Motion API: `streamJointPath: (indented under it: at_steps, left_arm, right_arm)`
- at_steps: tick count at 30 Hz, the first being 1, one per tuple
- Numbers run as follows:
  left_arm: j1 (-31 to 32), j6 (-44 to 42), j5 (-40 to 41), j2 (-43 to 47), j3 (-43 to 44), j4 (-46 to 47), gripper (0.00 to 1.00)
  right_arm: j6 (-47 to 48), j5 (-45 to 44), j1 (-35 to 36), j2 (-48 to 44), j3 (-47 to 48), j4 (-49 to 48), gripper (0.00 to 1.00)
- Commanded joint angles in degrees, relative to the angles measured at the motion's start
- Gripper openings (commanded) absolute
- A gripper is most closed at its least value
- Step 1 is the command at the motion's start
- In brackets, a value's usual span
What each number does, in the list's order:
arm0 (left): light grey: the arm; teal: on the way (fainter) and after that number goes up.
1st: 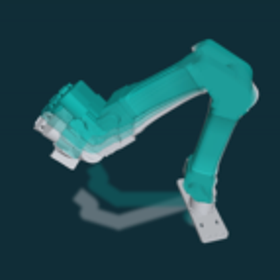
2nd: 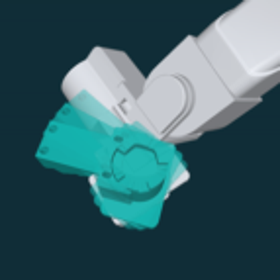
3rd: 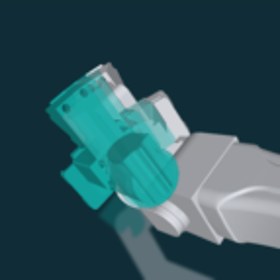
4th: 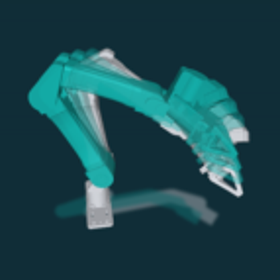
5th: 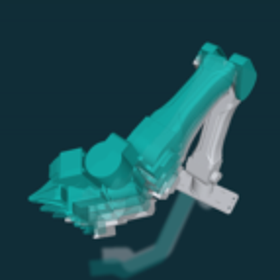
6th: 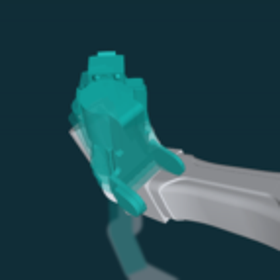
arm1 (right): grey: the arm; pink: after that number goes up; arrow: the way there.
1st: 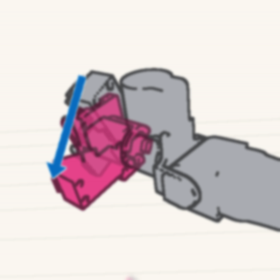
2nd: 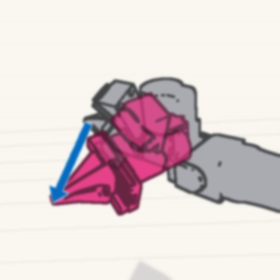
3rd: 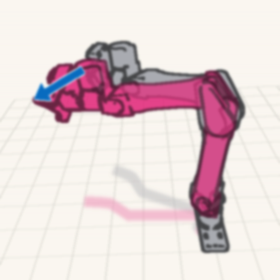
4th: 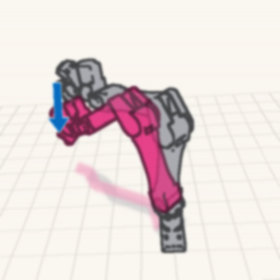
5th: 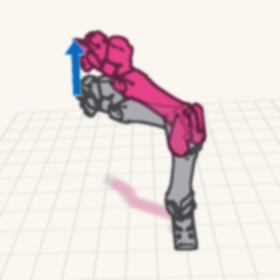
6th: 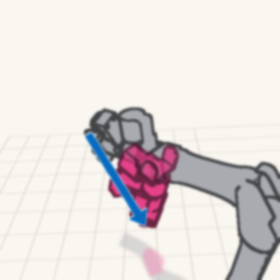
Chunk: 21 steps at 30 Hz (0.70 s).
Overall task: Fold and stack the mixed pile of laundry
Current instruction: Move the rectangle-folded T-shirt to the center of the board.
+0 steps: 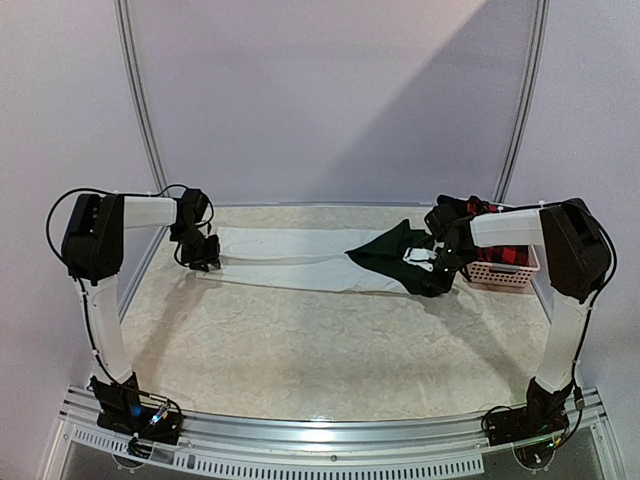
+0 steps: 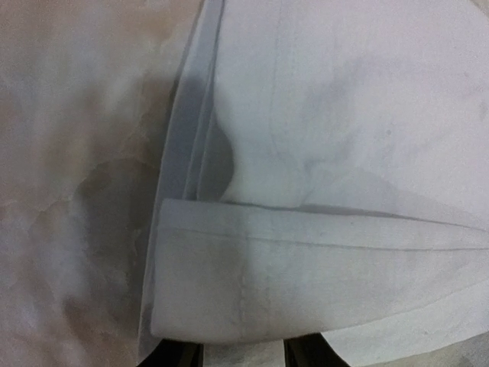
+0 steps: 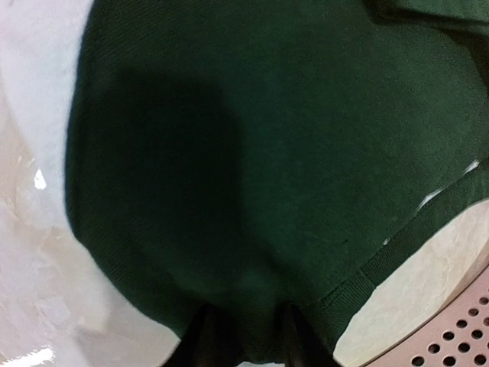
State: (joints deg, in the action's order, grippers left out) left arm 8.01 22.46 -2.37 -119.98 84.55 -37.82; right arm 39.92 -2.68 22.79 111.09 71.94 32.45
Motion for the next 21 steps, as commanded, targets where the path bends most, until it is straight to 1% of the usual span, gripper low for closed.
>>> streamJointPath:
  at_steps: [1,3,6,14,21]
  left_arm:
    - [-1.2,-1.0,0.7,-2.4,-0.4,-5.8,0.37]
    - [-1.2,-0.6,0.7,-2.0,-0.9,-7.3,0.35]
    - [-1.8,-0.4,1.3,-0.3,-3.5,-9.0,0.33]
    - [-2.4,0.4,-3.1,8.0,-17.5,-8.1,0.29]
    - [-2.5,2.2,-8.5,19.2,-33.2,-6.0,0.28]
  right_arm:
    - [3.0,-0.3,-0.4,1.3,-2.2,1.4,0.23]
    - [3.6,0.1,-0.4,1.2,-2.5,2.7,0.16]
    - [4.3,1.3,-0.4,0.5,-3.0,5.4,0.12]
    - [6.6,1.9,-0.4,-6.0,-8.0,9.2,0.11]
    - [6.0,4.6,-0.4,-12.5,-13.4,12.8,0.11]
